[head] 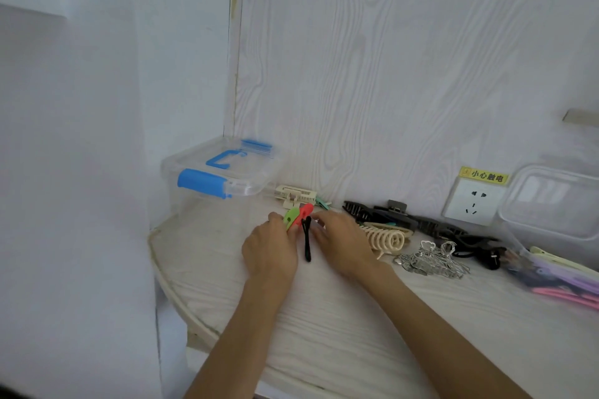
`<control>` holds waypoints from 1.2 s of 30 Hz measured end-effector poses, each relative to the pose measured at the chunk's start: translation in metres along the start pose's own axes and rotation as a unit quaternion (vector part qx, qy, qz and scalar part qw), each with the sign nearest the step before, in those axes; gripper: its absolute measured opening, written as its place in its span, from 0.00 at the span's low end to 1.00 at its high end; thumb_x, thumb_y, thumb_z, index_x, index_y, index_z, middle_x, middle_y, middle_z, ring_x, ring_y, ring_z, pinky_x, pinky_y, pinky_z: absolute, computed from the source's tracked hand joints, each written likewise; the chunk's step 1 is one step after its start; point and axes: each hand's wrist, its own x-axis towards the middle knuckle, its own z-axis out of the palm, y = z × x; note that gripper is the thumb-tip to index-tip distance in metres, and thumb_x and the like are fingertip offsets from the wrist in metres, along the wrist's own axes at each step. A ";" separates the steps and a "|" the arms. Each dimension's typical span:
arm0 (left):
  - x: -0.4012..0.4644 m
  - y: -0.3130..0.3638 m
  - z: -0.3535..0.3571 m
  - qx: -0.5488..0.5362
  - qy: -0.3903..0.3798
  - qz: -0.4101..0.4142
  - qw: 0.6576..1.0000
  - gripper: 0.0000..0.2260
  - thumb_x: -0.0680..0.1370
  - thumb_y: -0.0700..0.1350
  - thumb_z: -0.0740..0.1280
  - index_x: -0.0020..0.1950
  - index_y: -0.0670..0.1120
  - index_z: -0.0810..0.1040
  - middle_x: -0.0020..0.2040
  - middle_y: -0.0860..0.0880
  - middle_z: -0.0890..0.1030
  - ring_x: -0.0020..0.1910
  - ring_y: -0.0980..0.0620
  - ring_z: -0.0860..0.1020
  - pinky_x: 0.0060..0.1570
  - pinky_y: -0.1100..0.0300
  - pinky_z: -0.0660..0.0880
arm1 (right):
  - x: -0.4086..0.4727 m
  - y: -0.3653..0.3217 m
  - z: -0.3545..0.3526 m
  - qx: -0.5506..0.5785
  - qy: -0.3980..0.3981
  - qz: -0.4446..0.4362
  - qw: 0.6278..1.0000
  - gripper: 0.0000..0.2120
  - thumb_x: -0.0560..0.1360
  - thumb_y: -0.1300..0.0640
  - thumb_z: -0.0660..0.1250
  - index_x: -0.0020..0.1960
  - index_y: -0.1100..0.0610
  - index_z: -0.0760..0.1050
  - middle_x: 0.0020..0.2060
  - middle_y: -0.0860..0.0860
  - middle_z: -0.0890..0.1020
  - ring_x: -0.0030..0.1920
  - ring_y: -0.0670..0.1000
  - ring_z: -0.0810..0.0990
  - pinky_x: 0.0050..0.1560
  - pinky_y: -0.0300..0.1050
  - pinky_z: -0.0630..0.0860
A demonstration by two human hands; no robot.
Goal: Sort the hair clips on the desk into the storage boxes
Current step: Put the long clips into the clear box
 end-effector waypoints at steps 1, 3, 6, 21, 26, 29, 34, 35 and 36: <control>-0.001 0.000 -0.001 -0.009 -0.001 0.000 1.000 0.13 0.81 0.53 0.56 0.58 0.46 0.70 0.52 0.45 0.81 0.53 0.45 0.78 0.46 0.54 0.71 | -0.001 -0.002 0.000 0.048 0.008 0.006 0.999 0.14 0.79 0.55 0.57 0.62 0.50 0.73 0.56 0.48 0.79 0.56 0.50 0.76 0.52 0.45 0.71; -0.003 0.001 -0.004 -0.019 -0.004 0.003 1.000 0.13 0.81 0.52 0.55 0.59 0.46 0.69 0.52 0.45 0.80 0.53 0.44 0.78 0.45 0.54 0.70 | 0.000 -0.011 0.001 0.139 -0.004 0.051 0.989 0.15 0.79 0.56 0.57 0.64 0.50 0.72 0.54 0.50 0.80 0.53 0.50 0.78 0.50 0.44 0.72; -0.005 0.002 -0.004 -0.019 -0.005 0.009 1.000 0.13 0.81 0.52 0.54 0.58 0.45 0.70 0.52 0.44 0.80 0.53 0.44 0.77 0.45 0.54 0.69 | 0.010 -0.030 -0.005 0.318 -0.073 0.171 0.930 0.12 0.78 0.59 0.54 0.51 0.60 0.76 0.43 0.56 0.81 0.42 0.54 0.79 0.43 0.46 0.74; -0.002 0.013 -0.005 -0.385 -0.005 0.012 0.923 0.10 0.78 0.48 0.64 0.37 0.54 0.79 0.36 0.53 0.81 0.36 0.53 0.80 0.45 0.54 0.76 | -0.014 -0.028 -0.041 0.564 -0.005 0.274 0.778 0.17 0.76 0.65 0.62 0.64 0.57 0.69 0.49 0.55 0.79 0.38 0.45 0.79 0.38 0.38 0.72; -0.005 0.054 -0.007 -0.462 -0.001 0.012 0.887 0.08 0.77 0.47 0.65 0.46 0.45 0.82 0.33 0.56 0.81 0.29 0.67 0.78 0.32 0.68 0.71 | -0.037 0.014 -0.091 0.586 0.064 0.249 0.768 0.17 0.77 0.66 0.60 0.65 0.54 0.69 0.49 0.53 0.79 0.41 0.46 0.79 0.39 0.37 0.73; -0.012 0.103 0.004 -0.474 -0.051 0.068 0.877 0.06 0.76 0.44 0.67 0.48 0.44 0.82 0.26 0.60 0.78 0.26 0.69 0.76 0.26 0.75 0.68 | -0.064 0.066 -0.123 0.548 0.119 0.265 0.784 0.17 0.77 0.65 0.60 0.64 0.54 0.70 0.47 0.51 0.80 0.45 0.48 0.79 0.43 0.41 0.75; -0.031 0.184 0.038 -0.455 -0.162 0.156 0.862 0.07 0.76 0.43 0.67 0.48 0.41 0.82 0.27 0.58 0.78 0.22 0.66 0.74 0.25 0.74 0.68 | -0.121 0.166 -0.163 0.423 0.331 0.302 0.788 0.17 0.77 0.65 0.61 0.65 0.58 0.67 0.53 0.56 0.80 0.37 0.42 0.81 0.37 0.33 0.76; -0.035 0.195 0.045 -0.449 -0.179 0.168 0.859 0.06 0.77 0.43 0.67 0.47 0.44 0.82 0.28 0.57 0.79 0.22 0.66 0.74 0.25 0.73 0.68 | -0.132 0.184 -0.167 0.377 0.375 0.303 0.791 0.16 0.77 0.64 0.61 0.64 0.59 0.68 0.53 0.56 0.81 0.36 0.42 0.81 0.39 0.34 0.78; -0.039 0.208 0.053 -0.440 -0.191 0.183 0.858 0.05 0.76 0.44 0.67 0.46 0.45 0.82 0.29 0.57 0.79 0.24 0.66 0.75 0.27 0.72 0.68 | -0.142 0.204 -0.170 0.324 0.406 0.308 0.797 0.15 0.77 0.64 0.62 0.63 0.59 0.70 0.53 0.57 0.81 0.40 0.46 0.82 0.45 0.39 0.79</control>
